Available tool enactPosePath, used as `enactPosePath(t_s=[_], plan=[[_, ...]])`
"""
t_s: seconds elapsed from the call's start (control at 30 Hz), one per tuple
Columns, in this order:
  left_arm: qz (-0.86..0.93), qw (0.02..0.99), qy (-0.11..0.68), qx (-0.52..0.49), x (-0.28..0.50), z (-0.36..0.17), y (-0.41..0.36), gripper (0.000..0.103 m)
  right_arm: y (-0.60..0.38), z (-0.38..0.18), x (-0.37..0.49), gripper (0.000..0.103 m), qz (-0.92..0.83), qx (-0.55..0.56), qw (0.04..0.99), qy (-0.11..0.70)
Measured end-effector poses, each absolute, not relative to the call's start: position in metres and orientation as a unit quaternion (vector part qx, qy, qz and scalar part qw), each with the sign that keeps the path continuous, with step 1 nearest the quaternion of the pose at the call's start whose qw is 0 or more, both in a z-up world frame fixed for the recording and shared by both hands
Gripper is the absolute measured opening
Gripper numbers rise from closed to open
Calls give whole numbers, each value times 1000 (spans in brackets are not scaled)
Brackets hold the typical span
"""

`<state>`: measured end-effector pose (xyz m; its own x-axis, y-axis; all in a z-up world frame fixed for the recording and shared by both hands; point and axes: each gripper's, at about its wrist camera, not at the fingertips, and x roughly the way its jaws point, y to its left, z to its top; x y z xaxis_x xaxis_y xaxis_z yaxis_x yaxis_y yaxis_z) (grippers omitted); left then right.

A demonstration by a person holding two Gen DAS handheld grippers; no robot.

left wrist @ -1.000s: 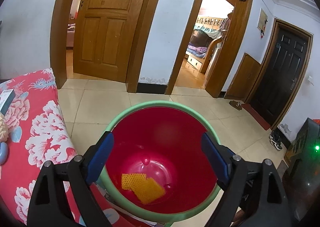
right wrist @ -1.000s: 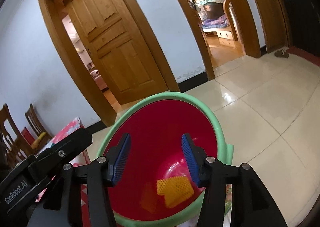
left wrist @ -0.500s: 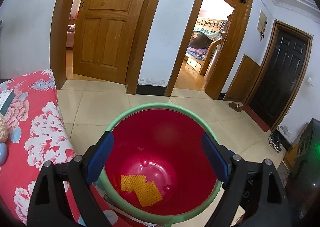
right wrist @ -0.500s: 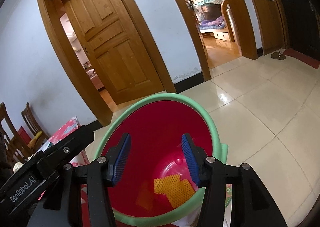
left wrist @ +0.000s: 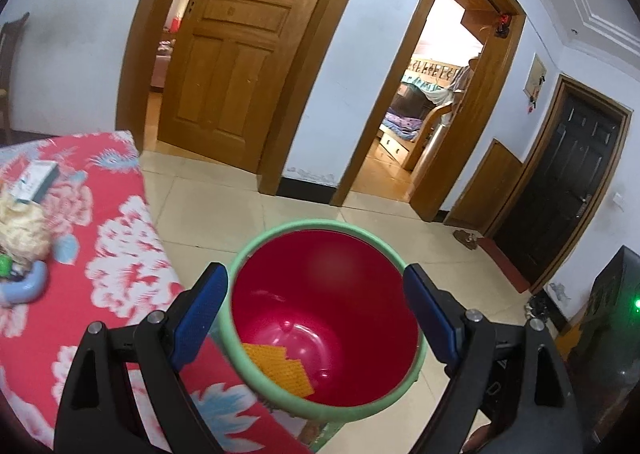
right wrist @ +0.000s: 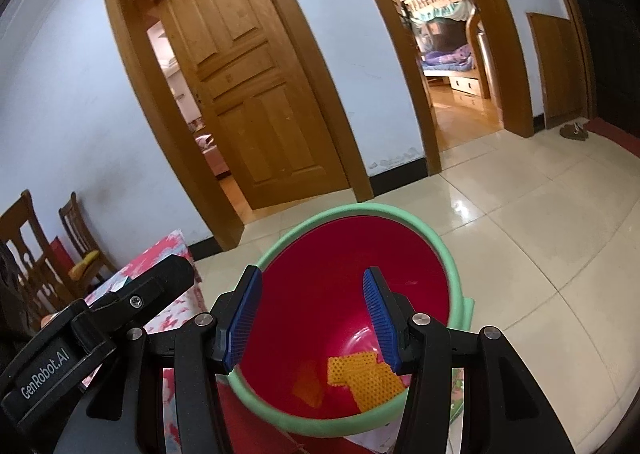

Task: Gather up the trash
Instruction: 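Move both open tools back over the table toward the orange box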

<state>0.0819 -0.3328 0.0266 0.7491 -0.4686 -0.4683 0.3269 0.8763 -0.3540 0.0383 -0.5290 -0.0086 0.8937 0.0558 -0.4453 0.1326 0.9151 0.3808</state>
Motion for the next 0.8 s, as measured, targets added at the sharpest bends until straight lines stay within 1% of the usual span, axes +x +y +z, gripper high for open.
enactPosePath(t_s=[0.47,0.8], plan=[[-159,932,295,-136,64,48,-266,90,-459,17,24,55,28,164,960,226],[-135,932,307,-136,58,55,-221,91,-406,27,29,58,33,144,958,247]])
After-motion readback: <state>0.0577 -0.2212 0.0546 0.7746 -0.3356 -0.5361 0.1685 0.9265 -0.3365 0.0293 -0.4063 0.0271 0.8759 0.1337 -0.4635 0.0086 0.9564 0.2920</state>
